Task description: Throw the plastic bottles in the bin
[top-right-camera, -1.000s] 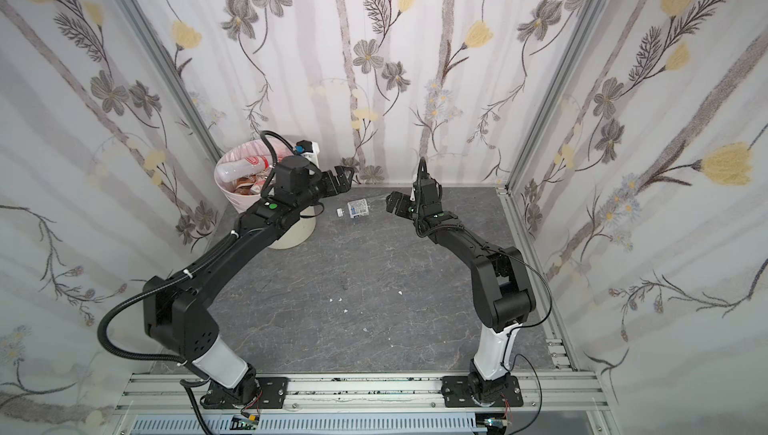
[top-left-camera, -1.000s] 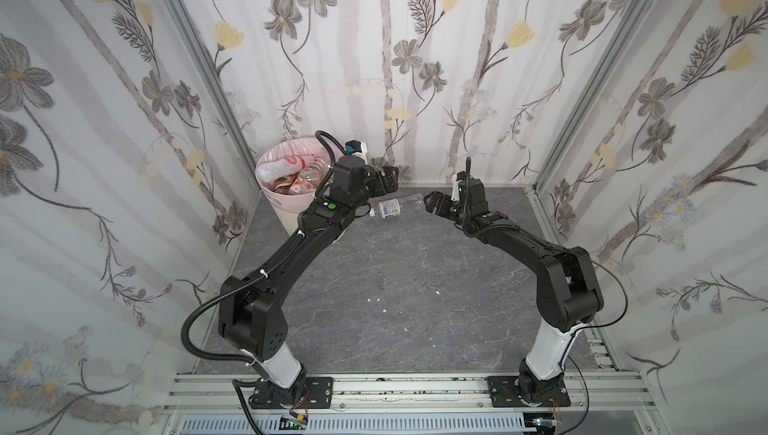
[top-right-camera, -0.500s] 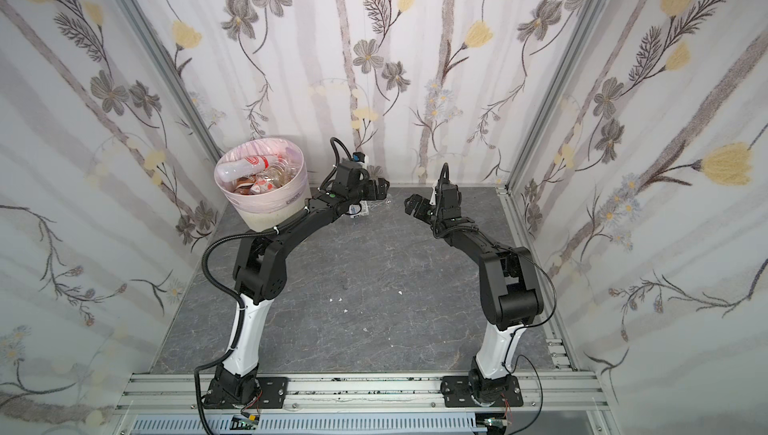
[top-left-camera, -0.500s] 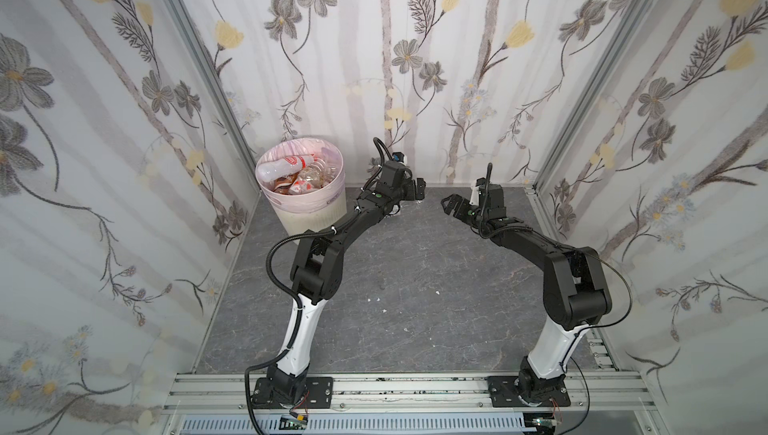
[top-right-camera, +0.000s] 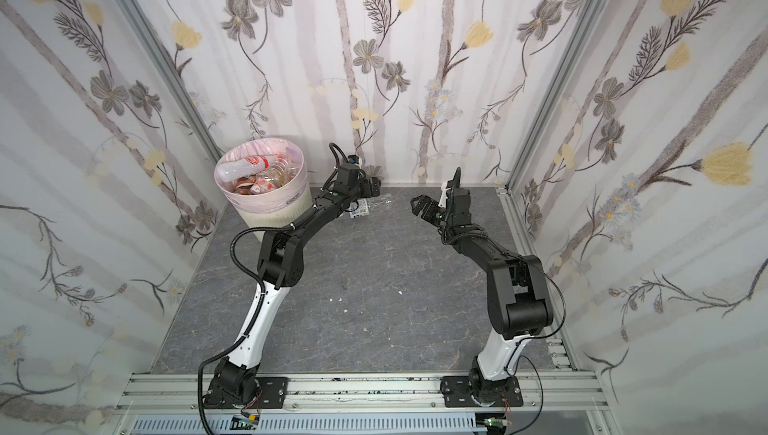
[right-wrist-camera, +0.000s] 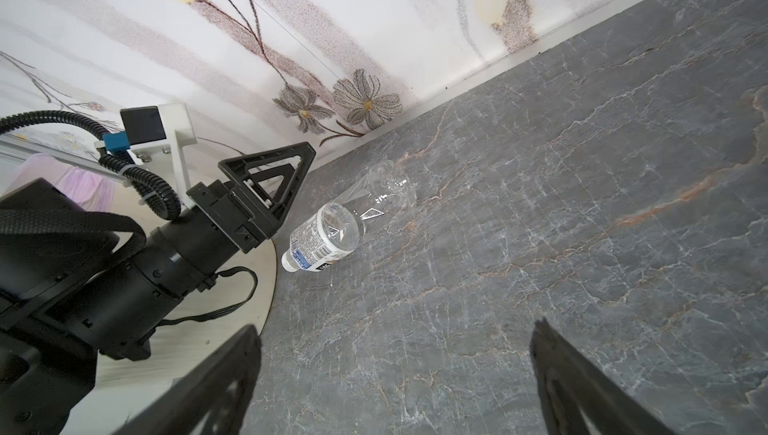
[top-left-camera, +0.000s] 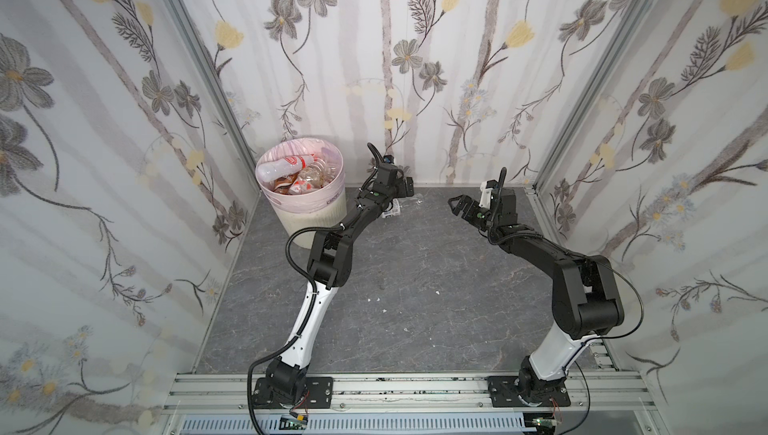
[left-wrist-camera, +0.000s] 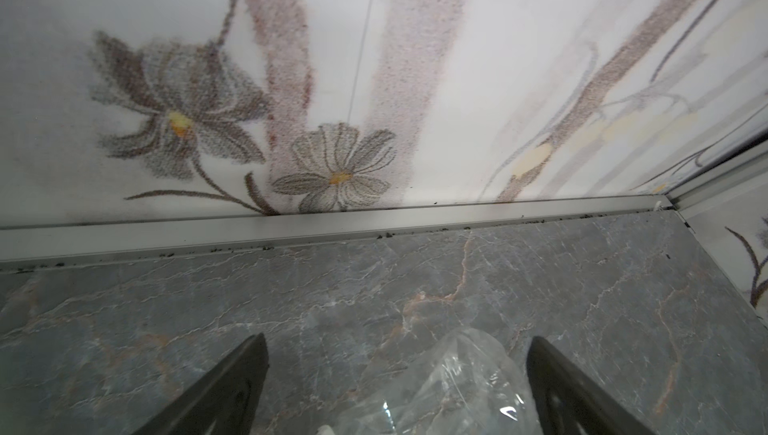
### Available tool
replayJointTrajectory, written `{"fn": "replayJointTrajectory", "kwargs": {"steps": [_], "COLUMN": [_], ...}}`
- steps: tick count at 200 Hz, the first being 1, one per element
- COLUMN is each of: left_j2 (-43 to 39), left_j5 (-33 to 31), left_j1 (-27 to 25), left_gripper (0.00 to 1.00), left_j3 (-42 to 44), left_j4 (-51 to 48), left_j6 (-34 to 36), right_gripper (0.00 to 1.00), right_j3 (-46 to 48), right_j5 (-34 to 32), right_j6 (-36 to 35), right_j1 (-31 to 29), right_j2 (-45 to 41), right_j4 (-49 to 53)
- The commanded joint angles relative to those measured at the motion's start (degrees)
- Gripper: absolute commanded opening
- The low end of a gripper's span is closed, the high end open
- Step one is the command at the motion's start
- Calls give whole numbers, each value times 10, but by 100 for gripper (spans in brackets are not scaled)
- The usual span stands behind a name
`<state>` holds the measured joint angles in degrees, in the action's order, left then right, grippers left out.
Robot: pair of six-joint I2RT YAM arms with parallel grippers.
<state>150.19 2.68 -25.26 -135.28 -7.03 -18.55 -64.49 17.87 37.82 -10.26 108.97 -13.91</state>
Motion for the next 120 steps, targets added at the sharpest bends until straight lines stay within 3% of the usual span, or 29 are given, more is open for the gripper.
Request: {"fn": "replayJointTrajectory", "kwargs": {"steps": [1, 28, 120], "left_j2": [5, 5, -40], "left_j5": [54, 94, 107], "left_j1": [-2, -6, -10], "left_gripper": [100, 100, 100], "left_j3": [4, 21, 87], "left_j4": [-3, -10, -39], "left_j6": [-50, -78, -93], "right_gripper": [100, 100, 100], "right_j3": [3, 10, 62], "right_j5": [10, 11, 10], "right_j6": [14, 17, 13], "right_j1": [0, 0, 1], "right_j2": [-5, -10, -48], "right_j4": [-33, -38, -41]}}
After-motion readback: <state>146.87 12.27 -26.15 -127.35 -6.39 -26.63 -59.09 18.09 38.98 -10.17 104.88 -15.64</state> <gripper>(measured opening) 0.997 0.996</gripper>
